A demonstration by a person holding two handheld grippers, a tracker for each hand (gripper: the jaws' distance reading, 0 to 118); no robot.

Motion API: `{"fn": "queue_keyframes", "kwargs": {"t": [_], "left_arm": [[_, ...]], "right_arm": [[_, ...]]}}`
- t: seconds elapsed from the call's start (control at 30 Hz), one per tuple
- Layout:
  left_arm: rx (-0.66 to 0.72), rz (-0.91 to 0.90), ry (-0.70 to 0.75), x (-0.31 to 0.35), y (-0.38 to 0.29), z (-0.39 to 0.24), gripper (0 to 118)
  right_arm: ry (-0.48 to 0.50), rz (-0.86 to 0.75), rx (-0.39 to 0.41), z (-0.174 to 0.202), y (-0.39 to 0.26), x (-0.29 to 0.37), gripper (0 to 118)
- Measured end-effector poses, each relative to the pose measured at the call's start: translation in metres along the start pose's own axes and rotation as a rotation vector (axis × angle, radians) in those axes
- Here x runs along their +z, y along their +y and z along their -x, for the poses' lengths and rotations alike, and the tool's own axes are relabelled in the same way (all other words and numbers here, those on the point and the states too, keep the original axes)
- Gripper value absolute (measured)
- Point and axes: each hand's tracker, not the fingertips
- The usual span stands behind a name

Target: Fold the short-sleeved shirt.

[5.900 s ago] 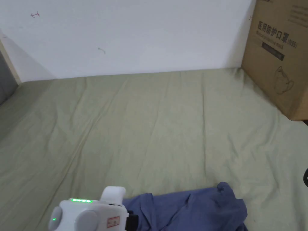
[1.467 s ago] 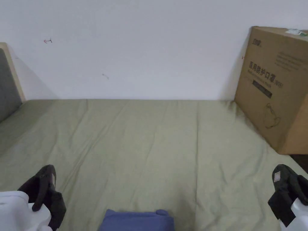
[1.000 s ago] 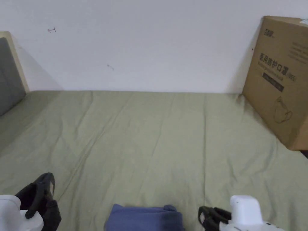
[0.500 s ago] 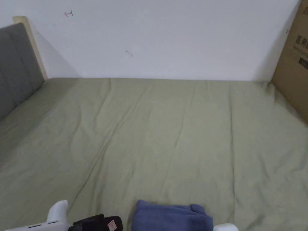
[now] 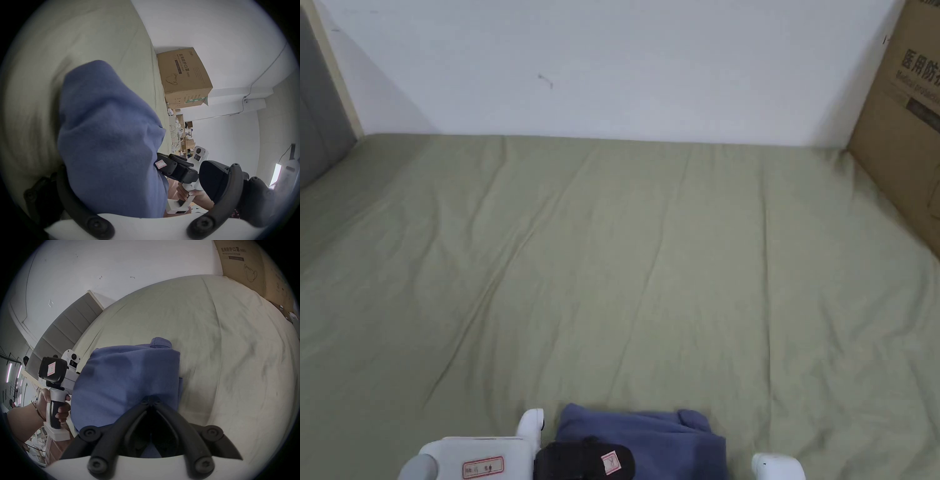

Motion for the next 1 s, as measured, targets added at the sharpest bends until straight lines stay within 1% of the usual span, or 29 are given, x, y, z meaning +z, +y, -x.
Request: {"fn": "queue_keyframes", "kwargs": {"t": [0.03,0.07,0.1,0.13,0.17,0.2,0.23,0.27,0.3,0.37,0.47,0.6,0.67,0.77,0.9,0.93,0.97,1.0], "left_arm": [[-0.015,-0.002,0.004,0.004,-0.002,0.001,114],[-0.024,-0.019,0.024,0.011,-0.004,0.001,98],[-0.025,-0.058,0.085,0.019,-0.005,0.004,36],[-0.007,-0.096,0.230,0.023,-0.007,0.009,20],[0.028,-0.083,0.282,0.023,-0.012,0.015,20],[0.068,-0.098,0.174,0.025,-0.012,0.011,21],[0.056,-0.105,0.149,0.024,-0.008,-0.004,21],[-0.003,-0.087,0.196,0.026,-0.006,-0.017,21],[-0.046,-0.087,0.193,0.031,-0.005,-0.027,21],[-0.059,-0.081,0.147,0.054,0.000,-0.049,21],[-0.199,-0.046,0.281,0.117,0.020,-0.081,21],[-0.303,-0.028,0.576,0.219,0.053,-0.105,21],[-0.297,-0.033,0.704,0.265,0.068,-0.108,21],[-0.292,-0.021,0.843,0.324,0.093,-0.102,21],[-0.290,0.029,1.022,0.373,0.117,-0.089,21],[-0.285,0.035,1.049,0.382,0.121,-0.086,21],[-0.272,0.028,1.037,0.389,0.123,-0.084,22],[-0.260,0.020,1.028,0.398,0.124,-0.082,33]], "right_arm": [[0.007,0.001,-0.007,-0.002,0.000,0.001,0],[0.015,0.000,-0.015,-0.003,0.001,0.003,0],[0.023,-0.001,-0.025,-0.004,0.001,0.004,0],[0.027,-0.001,-0.034,-0.005,0.001,0.006,0],[0.082,-0.002,-0.064,-0.006,0.001,0.009,0],[0.091,-0.014,-0.089,-0.005,0.002,0.013,0],[0.055,-0.004,-0.074,-0.002,0.003,0.016,0],[0.029,-0.003,-0.069,0.001,0.005,0.021,0],[0.026,-0.008,-0.069,0.002,0.006,0.027,0],[0.042,-0.024,-0.072,0.005,0.009,0.044,0],[0.063,-0.059,-0.059,0.010,0.014,0.068,0],[0.033,-0.104,-0.006,0.018,0.022,0.089,0],[0.018,-0.130,0.018,0.024,0.029,0.098,0],[-0.007,-0.159,0.032,0.031,0.039,0.106,0],[-0.037,-0.173,0.054,0.041,0.050,0.114,0],[-0.040,-0.177,0.058,0.044,0.053,0.116,0],[-0.038,-0.185,0.061,0.046,0.054,0.118,0],[-0.034,-0.191,0.065,0.049,0.056,0.120,0]]}}
